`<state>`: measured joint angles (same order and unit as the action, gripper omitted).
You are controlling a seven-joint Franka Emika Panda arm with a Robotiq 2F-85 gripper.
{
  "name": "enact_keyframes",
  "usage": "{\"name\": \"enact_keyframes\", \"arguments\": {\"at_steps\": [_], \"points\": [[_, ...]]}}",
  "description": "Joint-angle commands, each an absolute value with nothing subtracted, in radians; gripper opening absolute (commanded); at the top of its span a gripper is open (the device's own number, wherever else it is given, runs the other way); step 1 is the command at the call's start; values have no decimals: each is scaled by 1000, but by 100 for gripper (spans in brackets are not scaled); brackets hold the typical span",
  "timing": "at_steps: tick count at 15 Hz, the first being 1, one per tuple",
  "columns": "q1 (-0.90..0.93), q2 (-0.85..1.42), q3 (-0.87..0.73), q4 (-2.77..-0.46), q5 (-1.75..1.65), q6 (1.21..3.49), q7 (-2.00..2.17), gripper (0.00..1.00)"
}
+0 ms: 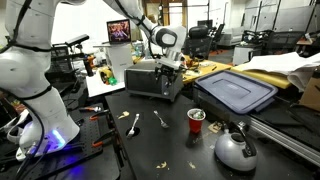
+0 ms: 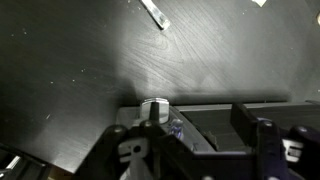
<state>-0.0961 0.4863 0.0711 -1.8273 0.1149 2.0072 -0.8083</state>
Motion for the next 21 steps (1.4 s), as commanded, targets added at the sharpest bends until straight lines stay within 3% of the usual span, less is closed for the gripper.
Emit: {"name": "enact_keyframes", "arguments": {"at_steps": [1, 7, 21], "points": [[-99, 483, 77, -1829, 99, 2033, -819, 42], [-104, 483, 72, -1825, 81, 2066, -813, 1], [-96, 442, 56, -1867, 69, 2153, -746, 4]]}}
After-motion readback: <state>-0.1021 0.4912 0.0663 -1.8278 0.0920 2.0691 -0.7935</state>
